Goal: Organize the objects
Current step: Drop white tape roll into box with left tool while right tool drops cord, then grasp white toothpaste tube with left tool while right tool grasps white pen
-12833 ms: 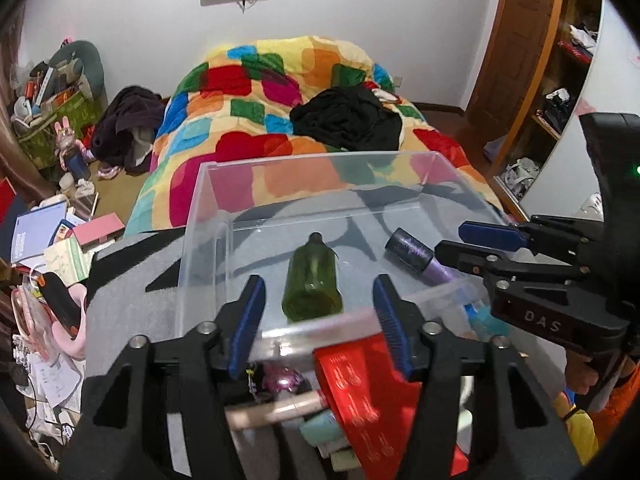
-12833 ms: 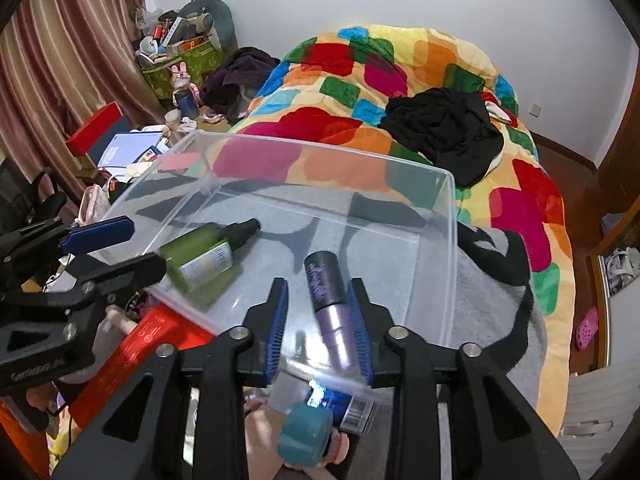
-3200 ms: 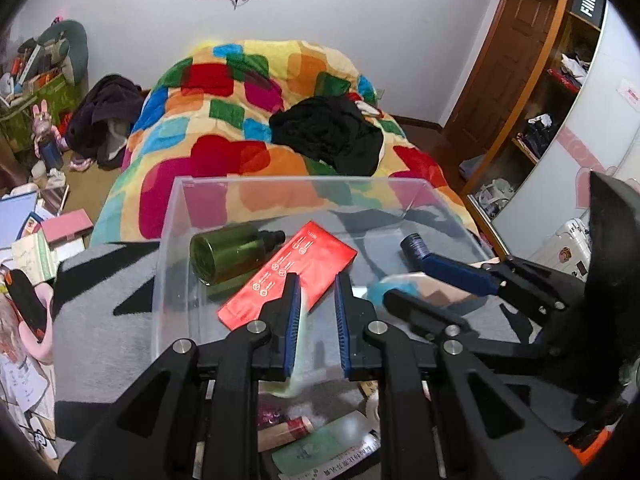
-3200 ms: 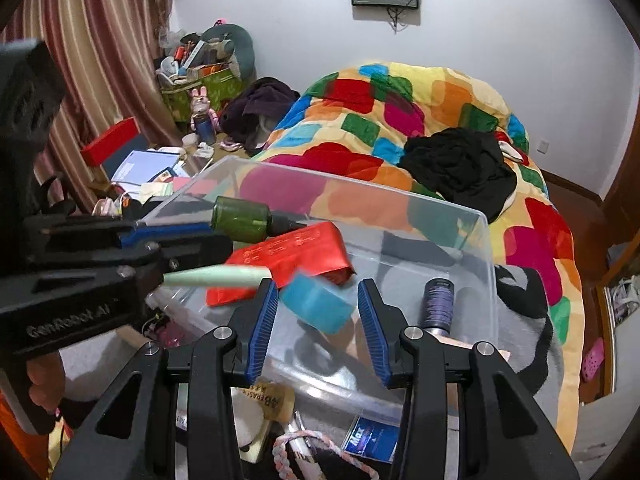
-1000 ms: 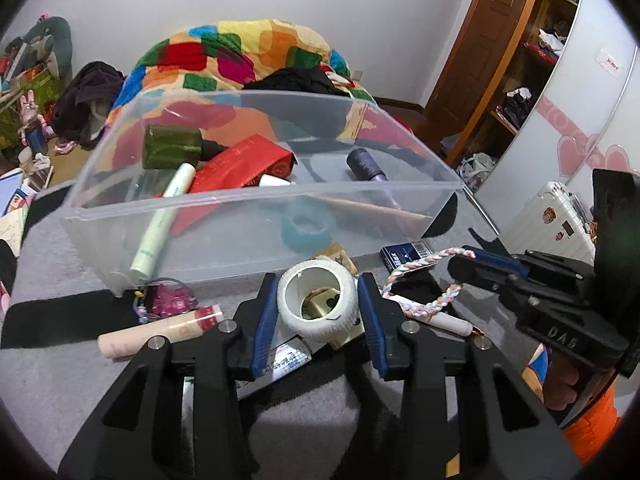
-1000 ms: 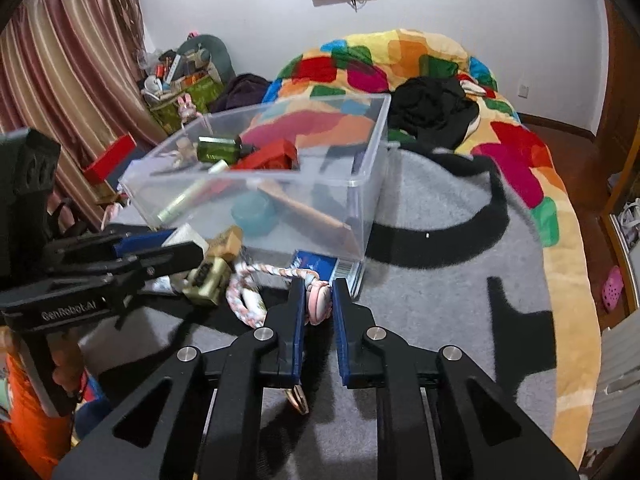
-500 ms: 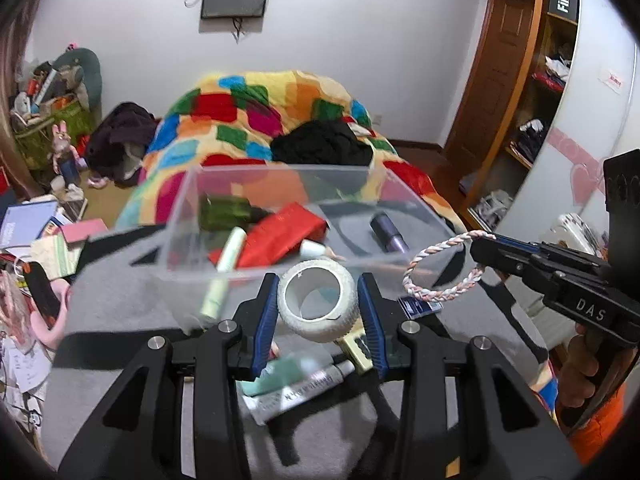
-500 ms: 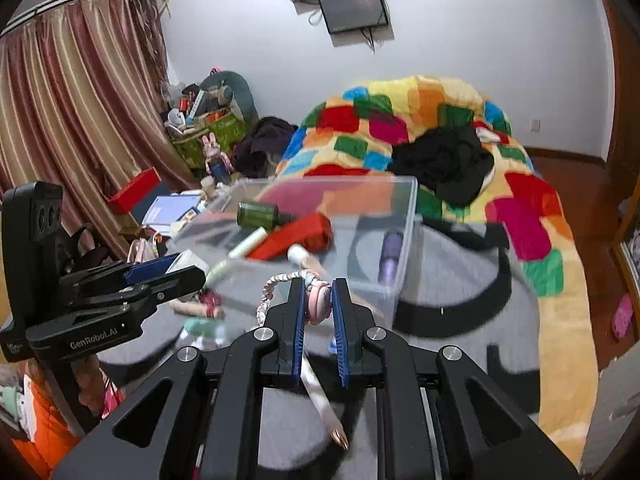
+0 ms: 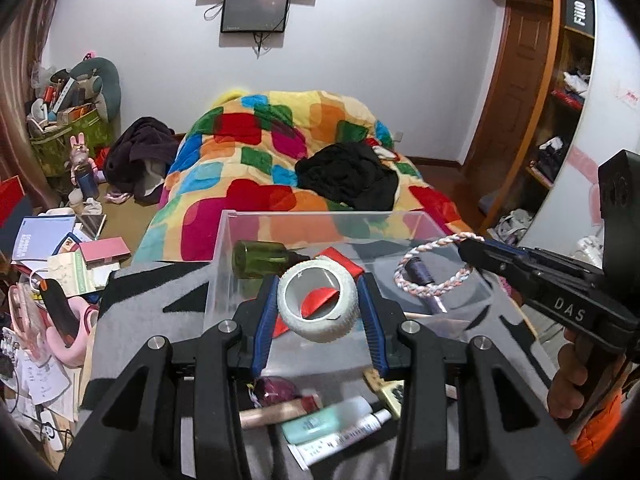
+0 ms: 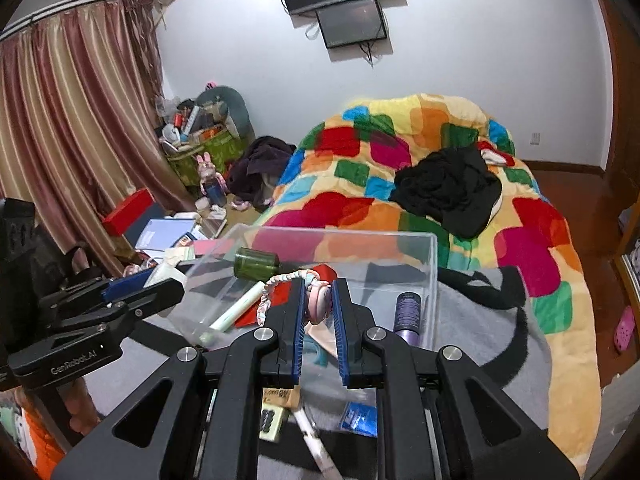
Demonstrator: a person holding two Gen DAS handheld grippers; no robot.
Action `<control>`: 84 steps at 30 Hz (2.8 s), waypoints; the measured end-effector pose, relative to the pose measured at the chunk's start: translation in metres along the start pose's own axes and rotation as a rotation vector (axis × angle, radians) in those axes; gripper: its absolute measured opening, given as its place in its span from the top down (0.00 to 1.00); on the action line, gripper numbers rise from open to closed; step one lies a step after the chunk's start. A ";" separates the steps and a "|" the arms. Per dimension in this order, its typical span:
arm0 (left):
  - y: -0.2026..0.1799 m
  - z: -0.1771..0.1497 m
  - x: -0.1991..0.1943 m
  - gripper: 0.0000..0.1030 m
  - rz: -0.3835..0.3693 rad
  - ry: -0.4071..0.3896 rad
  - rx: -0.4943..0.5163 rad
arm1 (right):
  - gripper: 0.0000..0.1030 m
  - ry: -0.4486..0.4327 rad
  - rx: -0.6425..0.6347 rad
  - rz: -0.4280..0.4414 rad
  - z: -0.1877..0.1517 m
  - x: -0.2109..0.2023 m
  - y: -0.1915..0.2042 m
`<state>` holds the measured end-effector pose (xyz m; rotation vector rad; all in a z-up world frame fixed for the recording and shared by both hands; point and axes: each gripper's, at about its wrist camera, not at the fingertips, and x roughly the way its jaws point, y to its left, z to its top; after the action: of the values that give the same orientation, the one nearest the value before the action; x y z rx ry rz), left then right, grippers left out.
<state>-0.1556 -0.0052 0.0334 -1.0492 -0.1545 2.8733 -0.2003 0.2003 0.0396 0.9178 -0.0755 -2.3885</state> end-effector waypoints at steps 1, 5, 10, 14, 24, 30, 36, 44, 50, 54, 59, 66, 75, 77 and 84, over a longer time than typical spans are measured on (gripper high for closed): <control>0.001 0.000 0.005 0.62 0.006 0.008 0.000 | 0.88 0.012 0.002 -0.006 0.000 0.006 -0.001; 0.007 0.003 0.025 0.62 0.020 0.044 -0.007 | 0.88 0.069 -0.003 -0.020 -0.005 0.030 -0.004; 0.010 0.003 0.042 0.62 0.026 0.085 -0.011 | 0.88 0.130 -0.044 -0.042 -0.013 0.050 -0.002; 0.009 0.000 0.054 0.62 0.018 0.118 -0.007 | 0.88 0.155 -0.064 -0.036 -0.016 0.054 0.001; 0.003 -0.006 0.041 0.47 0.002 0.118 0.007 | 0.55 0.144 -0.138 -0.051 -0.019 0.032 0.011; 0.005 -0.008 0.013 0.33 0.001 0.077 0.012 | 0.48 0.101 -0.157 -0.045 -0.023 0.004 0.014; 0.009 -0.026 -0.006 0.21 0.022 0.082 0.026 | 0.40 0.093 -0.157 -0.054 -0.036 -0.014 0.010; 0.010 -0.071 -0.013 0.20 -0.017 0.163 0.033 | 0.39 0.160 -0.168 -0.063 -0.069 -0.018 0.001; -0.003 -0.101 0.005 0.20 -0.048 0.249 0.062 | 0.39 0.257 -0.141 -0.036 -0.103 -0.006 -0.008; -0.008 -0.108 0.015 0.28 -0.066 0.273 0.054 | 0.49 0.281 -0.118 -0.017 -0.111 0.001 -0.009; -0.015 -0.117 0.004 0.40 -0.133 0.263 0.060 | 0.71 0.273 -0.130 -0.006 -0.117 -0.007 -0.007; -0.034 -0.133 -0.020 0.42 -0.172 0.268 0.156 | 0.81 0.293 -0.140 0.082 -0.129 -0.028 -0.004; -0.025 -0.111 0.010 0.47 -0.133 0.298 0.120 | 0.81 0.291 -0.162 0.030 -0.115 -0.007 0.007; -0.029 -0.109 0.015 0.52 -0.128 0.289 0.134 | 0.81 0.296 -0.149 0.014 -0.114 0.001 0.007; -0.043 -0.111 0.021 0.81 -0.081 0.238 0.168 | 0.89 0.254 -0.191 -0.036 -0.119 -0.002 0.016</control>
<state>-0.0980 0.0467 -0.0595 -1.3048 0.0564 2.6097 -0.1160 0.2052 -0.0462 1.1273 0.2632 -2.2440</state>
